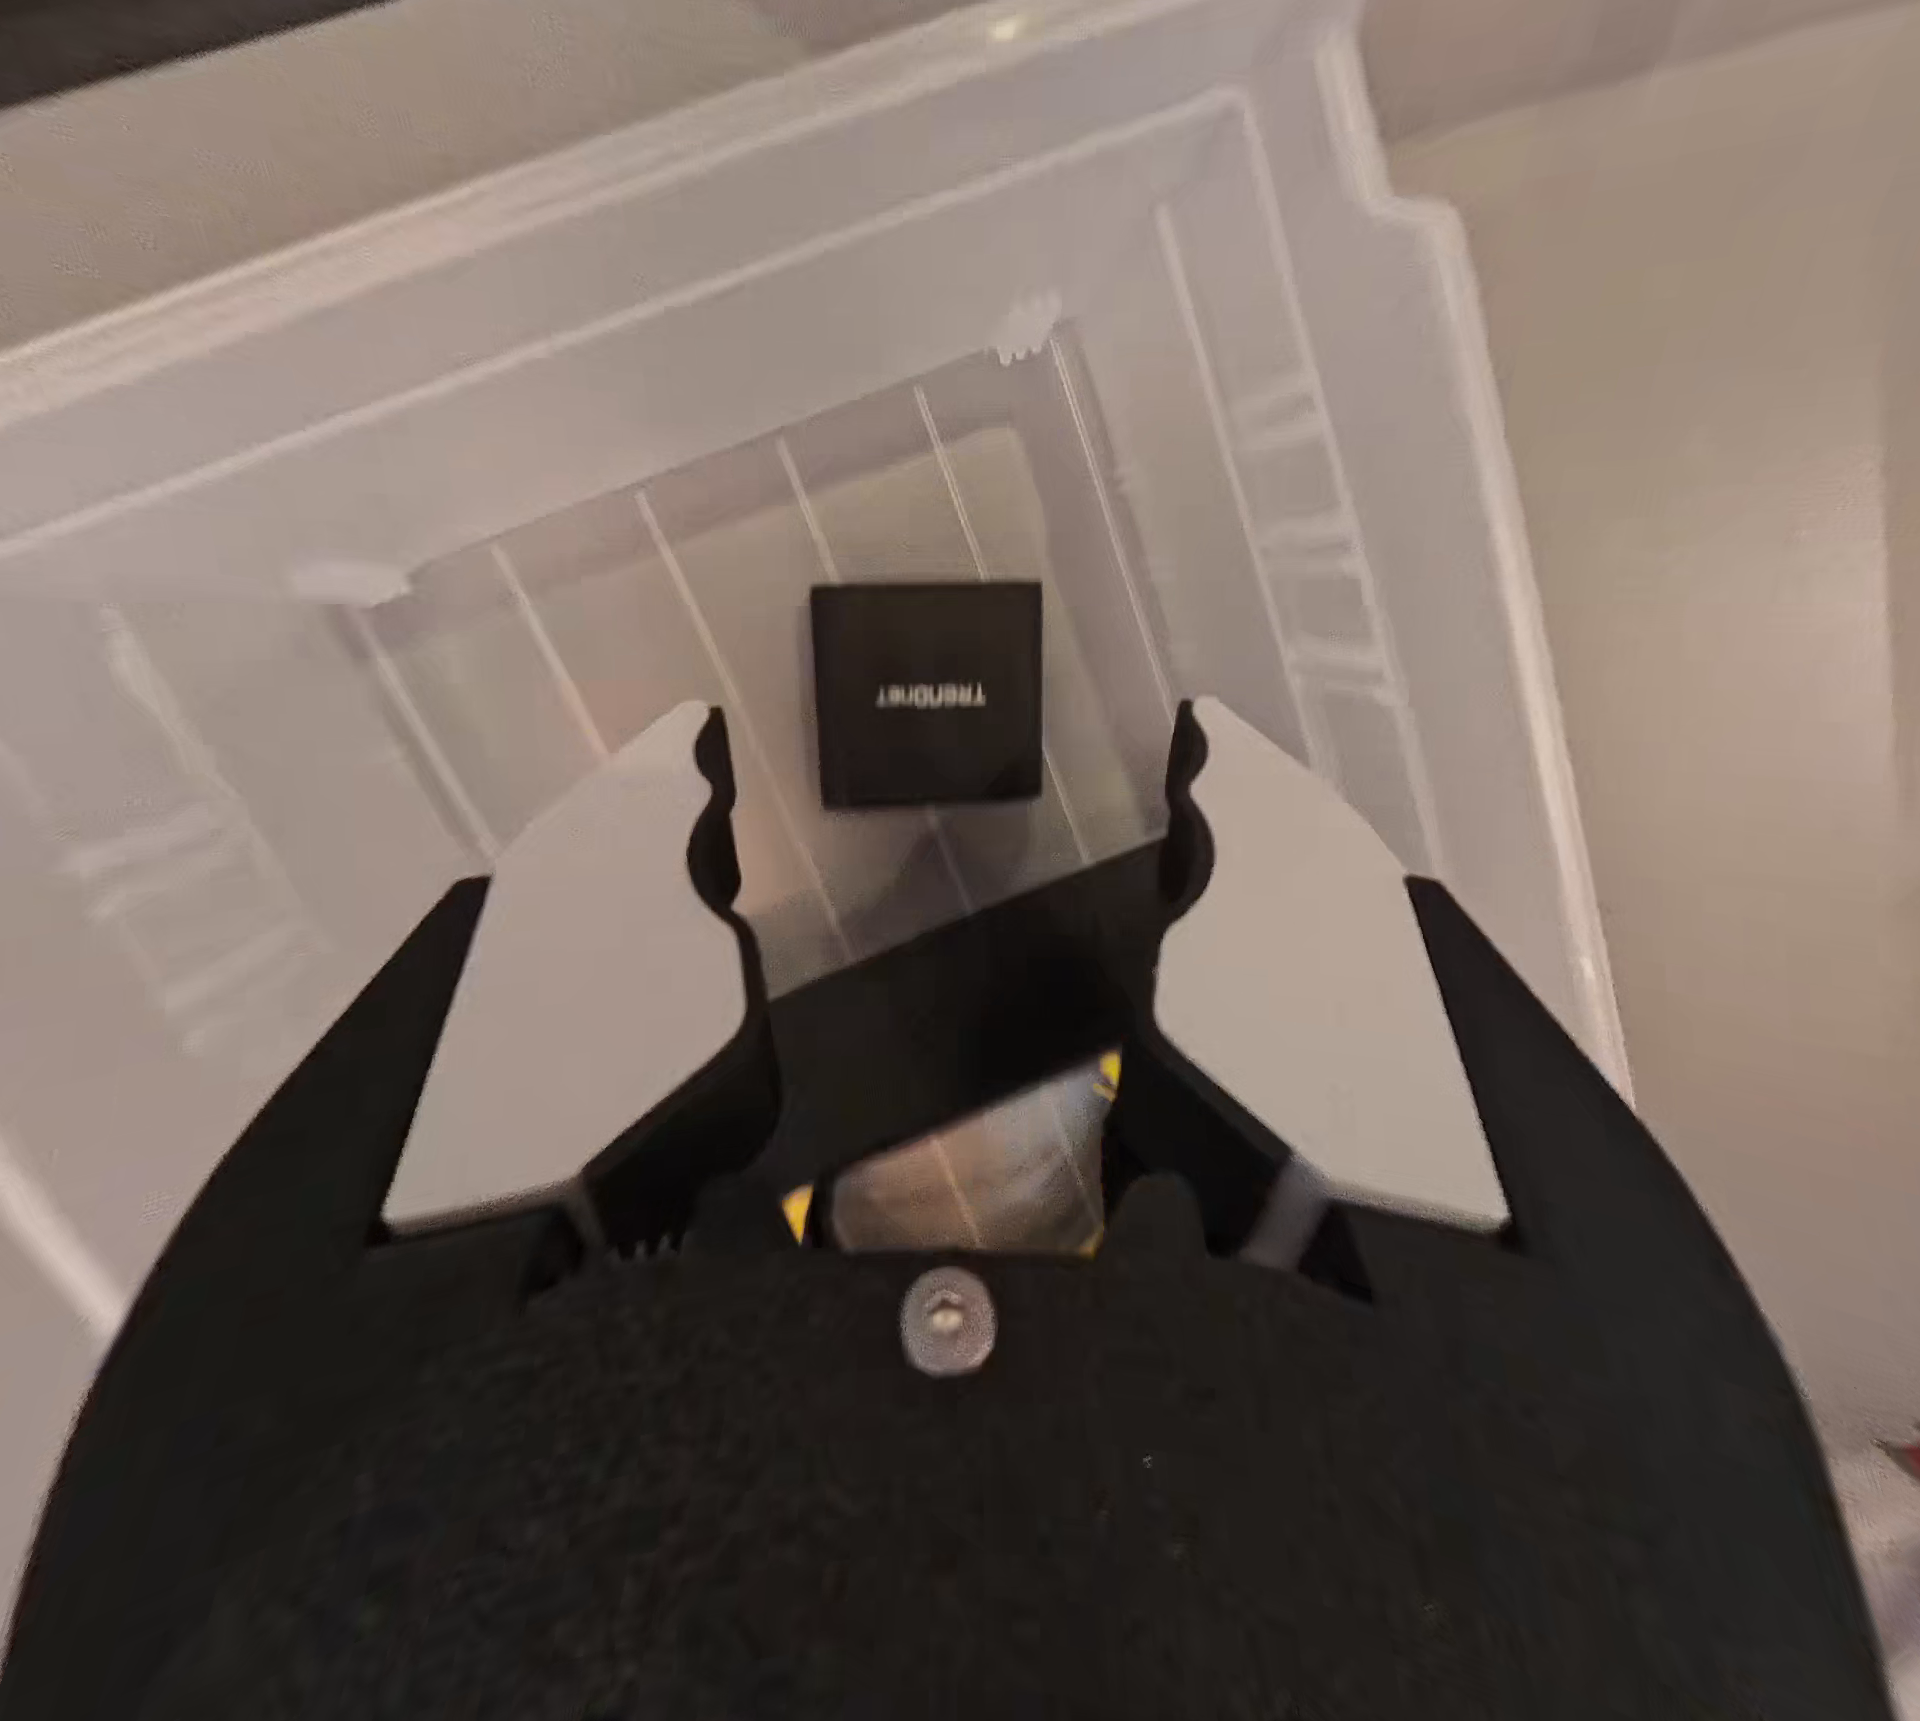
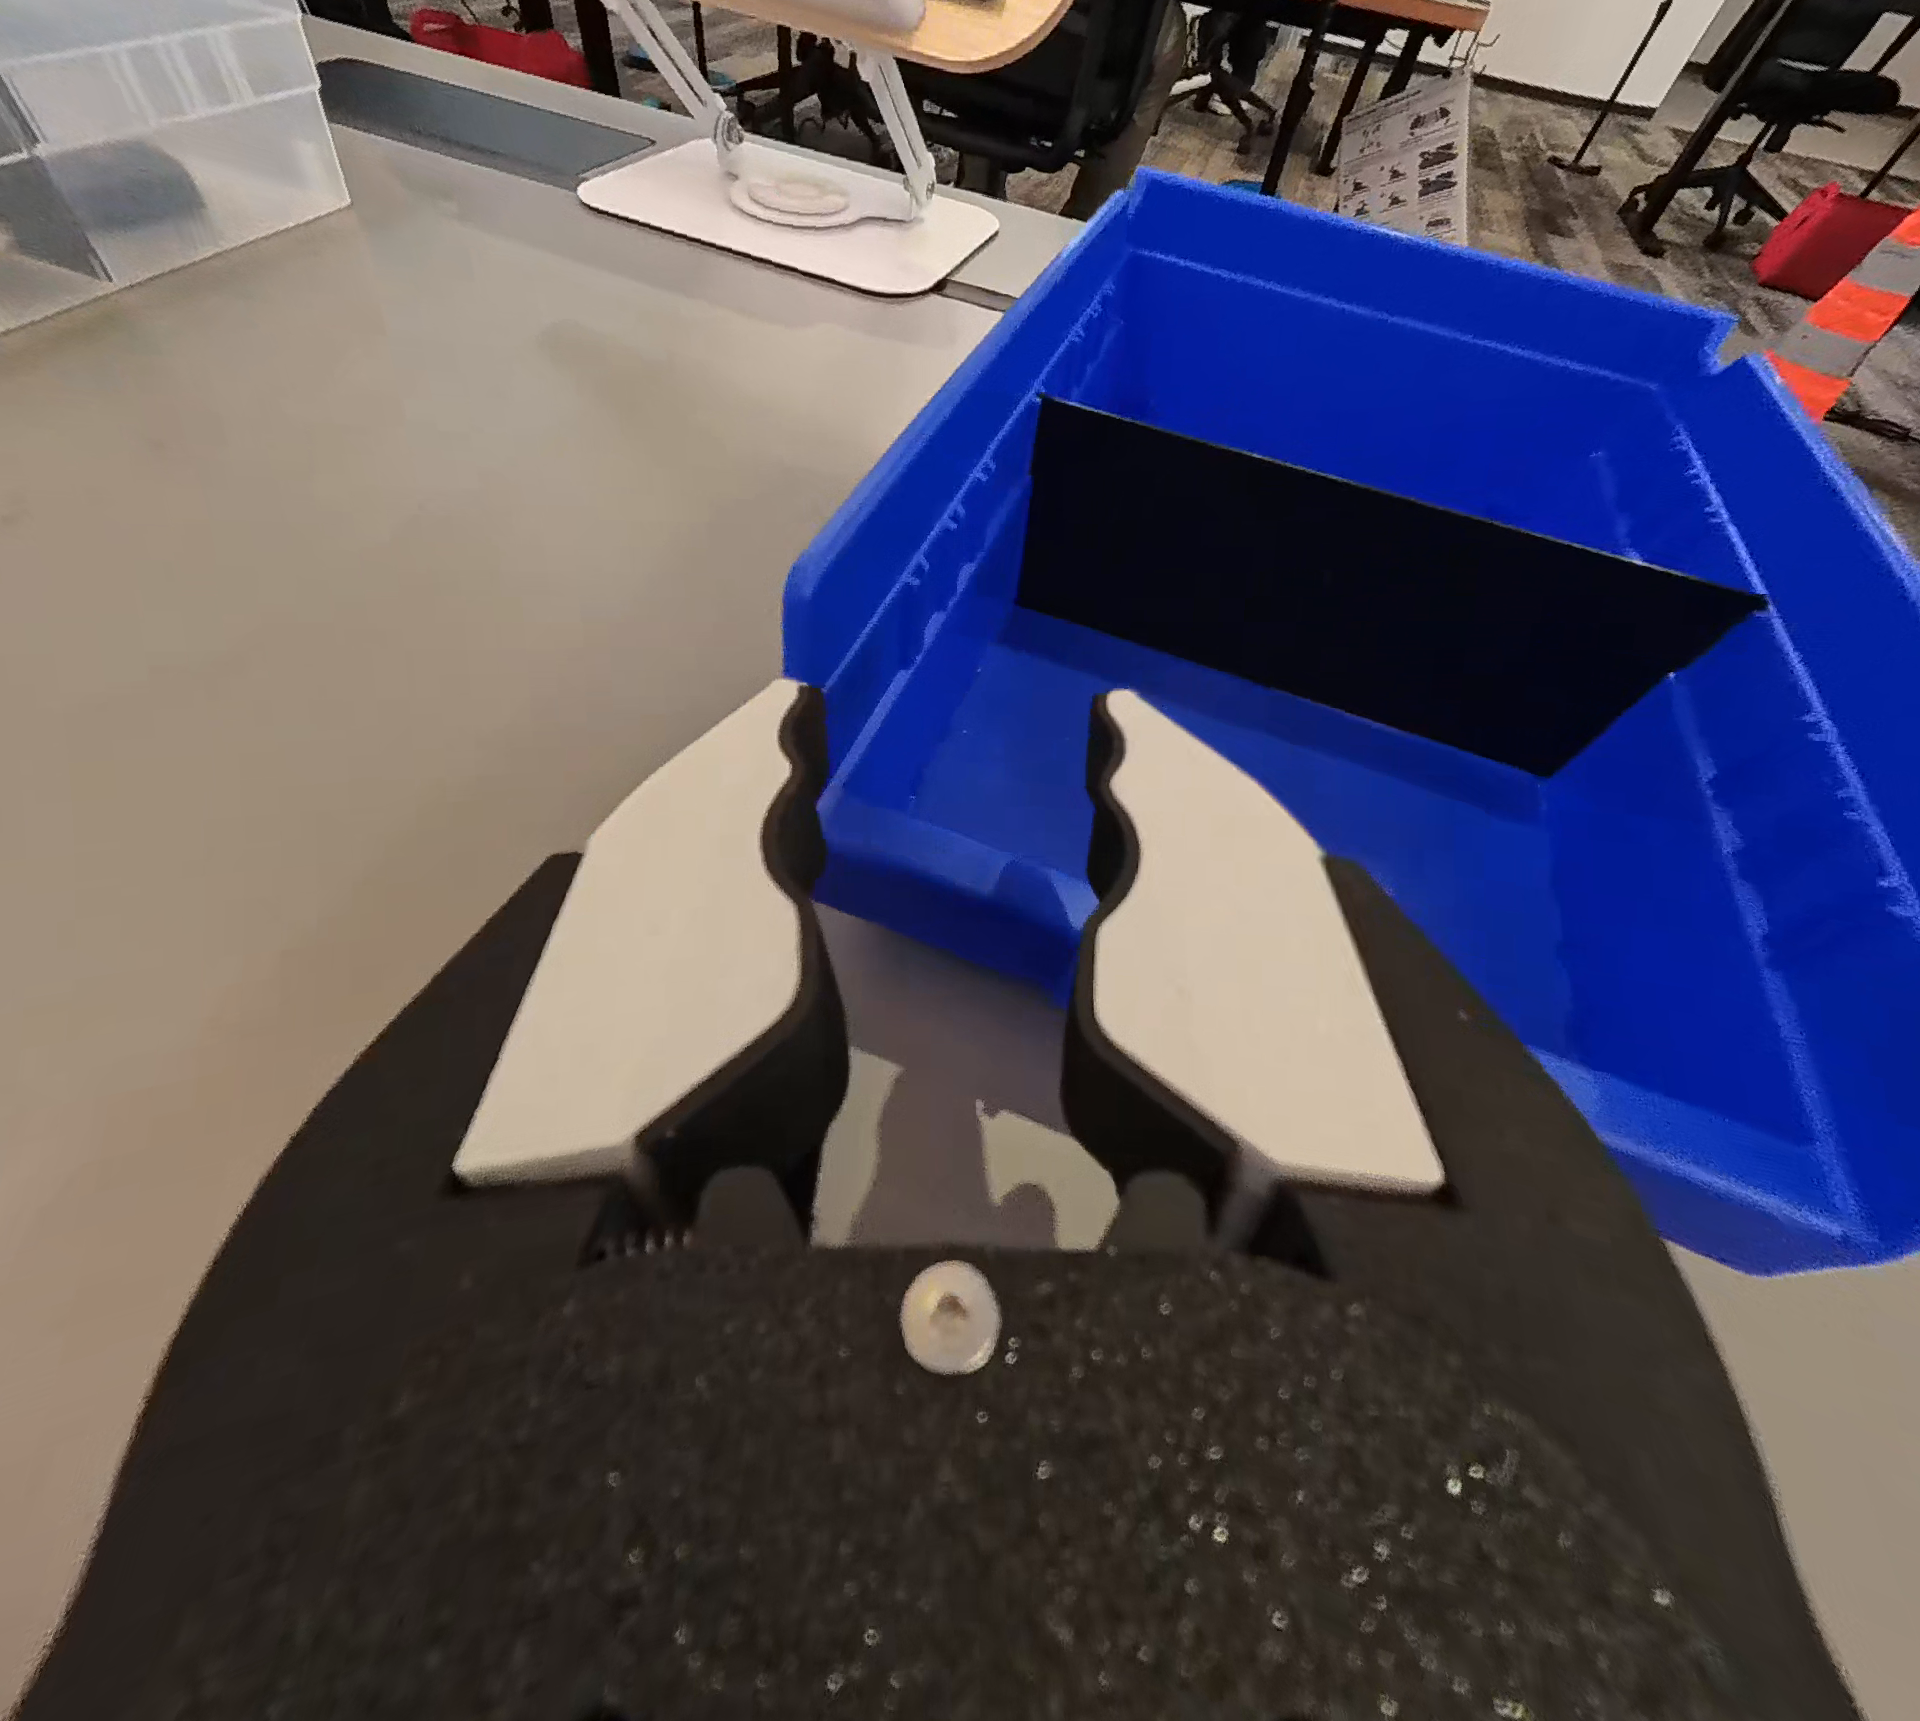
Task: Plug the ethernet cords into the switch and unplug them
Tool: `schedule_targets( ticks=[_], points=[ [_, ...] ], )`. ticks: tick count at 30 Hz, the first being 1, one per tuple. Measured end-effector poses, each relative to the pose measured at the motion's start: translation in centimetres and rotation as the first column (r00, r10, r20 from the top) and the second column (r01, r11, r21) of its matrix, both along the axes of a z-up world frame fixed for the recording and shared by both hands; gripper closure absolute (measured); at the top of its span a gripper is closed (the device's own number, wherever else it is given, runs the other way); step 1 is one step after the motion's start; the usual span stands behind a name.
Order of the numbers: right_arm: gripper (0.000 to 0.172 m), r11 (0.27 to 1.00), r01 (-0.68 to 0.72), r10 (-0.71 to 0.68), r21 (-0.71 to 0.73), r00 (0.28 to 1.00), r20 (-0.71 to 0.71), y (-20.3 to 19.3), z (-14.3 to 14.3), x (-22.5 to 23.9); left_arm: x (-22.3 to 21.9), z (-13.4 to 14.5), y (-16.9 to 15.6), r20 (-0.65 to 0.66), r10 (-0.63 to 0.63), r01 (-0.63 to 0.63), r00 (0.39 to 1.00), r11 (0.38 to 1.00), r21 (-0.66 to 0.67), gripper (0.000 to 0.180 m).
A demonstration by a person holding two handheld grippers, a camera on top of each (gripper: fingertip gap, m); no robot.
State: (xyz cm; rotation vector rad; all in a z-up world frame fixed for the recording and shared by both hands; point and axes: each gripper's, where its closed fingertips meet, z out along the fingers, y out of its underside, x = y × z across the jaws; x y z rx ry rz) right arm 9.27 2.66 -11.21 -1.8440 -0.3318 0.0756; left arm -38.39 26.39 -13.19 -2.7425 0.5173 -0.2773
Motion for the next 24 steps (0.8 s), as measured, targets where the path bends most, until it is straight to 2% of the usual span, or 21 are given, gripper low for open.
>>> schedule_targets(
  ticks=[5,8,12,14,20,24],
  points=[
    [0.124,1.0,-0.003,0.003,0.003,1.0,0.015,-0.1,0.1,-0.1,-0.3,-4.4,1.4,-0.061,-0.014,0.003,0.998,0.983,-0.186,0.098],
    [0.124,1.0,0.007,-0.008,0.029,1.0,0.027,-0.2,0.6,0.1,-0.9,-5.9,1.3,-0.153,-0.086,0.05,0.985,0.973,-0.225,0.094],
    [0.124,0.999,0.004,-0.006,0.048,1.0,0.027,-0.2,1.0,-0.1,-0.9,-6.0,1.3,-0.173,-0.106,0.062,0.979,0.968,-0.245,0.099],
    [0.124,0.999,0.003,-0.005,0.047,0.999,0.043,-0.3,0.9,-0.3,-1.1,-5.8,1.4,-0.184,-0.12,0.076,0.976,0.97,-0.233,0.12],
    [0.125,0.995,-0.016,0.007,0.094,0.995,0.097,-0.6,1.9,-1.4,-1.5,-5.6,1.0,-0.161,-0.139,0.102,0.977,0.97,-0.221,0.121],
    [0.124,0.979,-0.124,0.103,0.16,0.986,0.135,-0.8,3.7,-4.4,-1.4,-3.1,0.1,-0.078,-0.167,0.145,0.983,0.961,-0.234,0.121]
  ],
)
